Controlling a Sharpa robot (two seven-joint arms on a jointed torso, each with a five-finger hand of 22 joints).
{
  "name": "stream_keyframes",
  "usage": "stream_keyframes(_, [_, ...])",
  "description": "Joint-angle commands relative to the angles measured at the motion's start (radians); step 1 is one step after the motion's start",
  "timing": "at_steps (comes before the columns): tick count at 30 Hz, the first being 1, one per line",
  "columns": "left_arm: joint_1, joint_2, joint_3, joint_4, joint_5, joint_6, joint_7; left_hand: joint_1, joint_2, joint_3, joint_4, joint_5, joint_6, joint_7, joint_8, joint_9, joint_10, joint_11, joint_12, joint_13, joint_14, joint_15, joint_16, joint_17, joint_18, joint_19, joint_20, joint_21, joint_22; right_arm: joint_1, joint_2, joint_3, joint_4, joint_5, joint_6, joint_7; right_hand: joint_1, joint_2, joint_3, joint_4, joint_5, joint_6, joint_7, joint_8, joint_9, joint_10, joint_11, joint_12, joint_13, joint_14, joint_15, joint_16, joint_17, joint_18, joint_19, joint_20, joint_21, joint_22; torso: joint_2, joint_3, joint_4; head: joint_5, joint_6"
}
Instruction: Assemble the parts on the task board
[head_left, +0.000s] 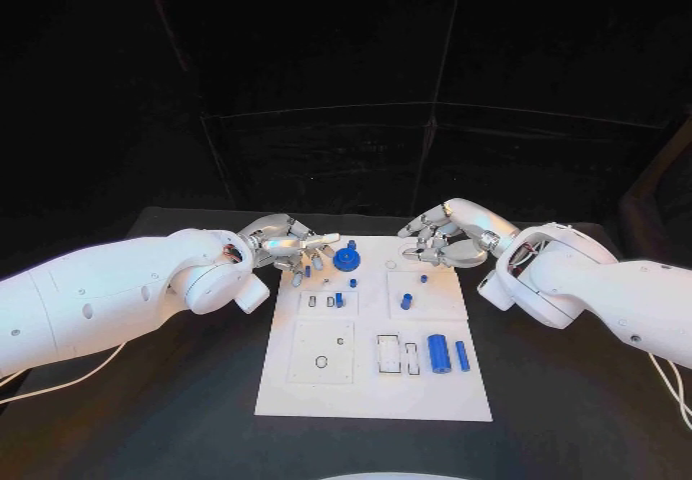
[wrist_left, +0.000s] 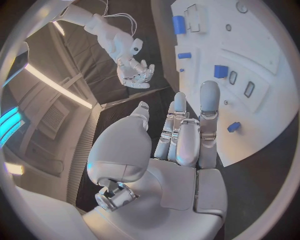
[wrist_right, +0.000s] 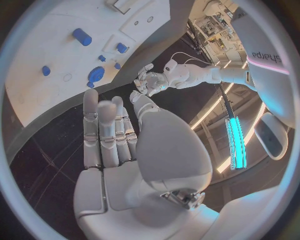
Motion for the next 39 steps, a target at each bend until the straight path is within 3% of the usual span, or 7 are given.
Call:
stream_keyframes(1, [0.011, 0.02, 0.001, -0.019, -0.202, 0.114, -0.238, 0.031, 0.009, -0.043, 0.023, -0.003, -0.009, -0.023, 0.077, 0.038, -0.038, -0.02, 0.183, 0.138, 0.02, -0.021, 0.056, 0.071, -0.023, 0.006, -0.018, 0.099, 0.109, 0.005, -0.001, 0.001, -0.014, 0.177, 0.038, 0.08, 0.012, -0.001, 0.014, 0.004, 0.002, -0.011, 0.013, 0.004, -0.001, -0.043, 0.018, -0.085, -0.076, -0.065, 0.02, -0.122, -0.071, 0.005, -0.041, 0.016, -0.072, -0.04, -0.021, 0.0079, -0.0001, 0.001, -0.006])
stream_keyframes(4, [0.021, 0.048, 0.001, -0.041, -0.28, 0.149, -0.306, 0.057, 0.043, -0.069, 0.042, -0.005, -0.023, -0.029, 0.161, 0.085, -0.063, -0.03, 0.319, 0.255, 0.053, -0.029, 0.112, 0.157, -0.042, 0.037, -0.023, 0.204, 0.25, 0.007, 0.003, 0.001, -0.033, 0.194, 0.022, 0.091, 0.025, -0.005, 0.033, 0.006, -0.001, -0.033, 0.041, 0.005, -0.002, -0.099, 0.057, -0.198, -0.197, -0.146, 0.061, -0.288, -0.157, -0.002, -0.111, 0.049, -0.196, -0.11, -0.027, 0.0093, 0.0008, 0.003, -0.011])
stream_keyframes(7, [0.03, 0.084, -0.001, -0.064, -0.338, 0.192, -0.374, 0.059, 0.054, -0.098, 0.057, -0.001, -0.037, -0.044, 0.219, 0.121, 0.017, -0.045, 0.464, 0.409, 0.102, -0.036, 0.199, 0.295, -0.078, 0.128, -0.035, 0.35, 0.467, 0.008, 0.01, 0.001, -0.048, 0.204, 0.012, 0.099, 0.022, -0.011, 0.028, 0.002, -0.001, -0.049, 0.051, 0.01, -0.001, -0.117, 0.076, -0.246, -0.274, -0.216, 0.091, -0.422, -0.239, -0.007, -0.155, 0.079, -0.291, -0.165, -0.03, 0.0108, 0.001, 0.006, -0.013])
stream_keyframes(9, [0.037, 0.106, -0.008, -0.075, -0.366, 0.213, -0.407, 0.05, 0.054, -0.112, 0.065, -0.004, -0.037, -0.048, 0.237, 0.133, 0.034, -0.048, 0.491, 0.441, 0.104, -0.04, 0.205, 0.305, -0.084, 0.141, -0.038, 0.375, 0.505, 0.008, 0.013, 0.001, -0.054, 0.207, 0.009, 0.102, 0.021, -0.006, 0.021, -0.006, -0.002, -0.056, 0.057, 0.02, -0.001, -0.102, 0.081, -0.259, -0.329, -0.213, 0.102, -0.493, -0.298, 0.004, -0.158, 0.099, -0.358, -0.207, -0.031, 0.0121, 0.0012, 0.007, -0.014])
stream_keyframes(16, [0.061, 0.165, -0.036, -0.108, -0.405, 0.234, -0.475, -0.056, 0.049, -0.196, 0.076, -0.009, -0.033, -0.064, 0.289, 0.169, 0.061, -0.063, 0.536, 0.493, 0.107, -0.053, 0.21, 0.314, -0.09, 0.151, -0.051, 0.404, 0.547, 0.009, 0.021, 0.001, -0.067, 0.21, 0.004, 0.108, 0.01, 0.003, -0.004, -0.018, -0.004, -0.069, 0.057, 0.041, -0.001, -0.088, 0.083, -0.262, -0.415, -0.178, 0.107, -0.57, -0.369, 0.012, -0.114, 0.113, -0.435, -0.259, -0.03, 0.0117, -0.0028, 0.008, -0.018])
stream_keyframes(27, [0.086, 0.245, -0.063, -0.165, -0.415, 0.327, -0.544, -0.021, 0.078, -0.212, 0.066, -0.008, -0.056, -0.068, 0.332, 0.209, 0.06, -0.067, 0.547, 0.506, 0.108, -0.057, 0.213, 0.319, -0.092, 0.149, -0.056, 0.412, 0.561, 0.009, 0.036, 0.0, -0.079, 0.211, 0.004, 0.102, 0.009, 0.016, -0.027, -0.033, 0.005, -0.087, 0.066, 0.055, -0.002, -0.107, 0.092, -0.256, -0.475, -0.176, 0.115, -0.618, -0.412, 0.01, -0.096, 0.12, -0.496, -0.297, -0.025, 0.0095, 0.0, 0.009, -0.021])
stream_keyframes(39, [0.09, 0.296, -0.068, -0.217, -0.415, 0.371, -0.563, 0.021, 0.096, -0.203, 0.052, -0.005, -0.077, -0.067, 0.359, 0.236, 0.053, -0.065, 0.547, 0.507, 0.109, -0.054, 0.214, 0.321, -0.091, 0.145, -0.053, 0.413, 0.563, 0.009, 0.041, 0.0, -0.088, 0.211, 0.007, 0.098, 0.009, 0.022, -0.032, -0.038, 0.013, -0.097, 0.069, 0.059, -0.002, -0.115, 0.095, -0.252, -0.489, -0.179, 0.119, -0.627, -0.424, 0.01, -0.092, 0.123, -0.512, -0.307, -0.024, 0.008, 0.0011, 0.013, -0.036])
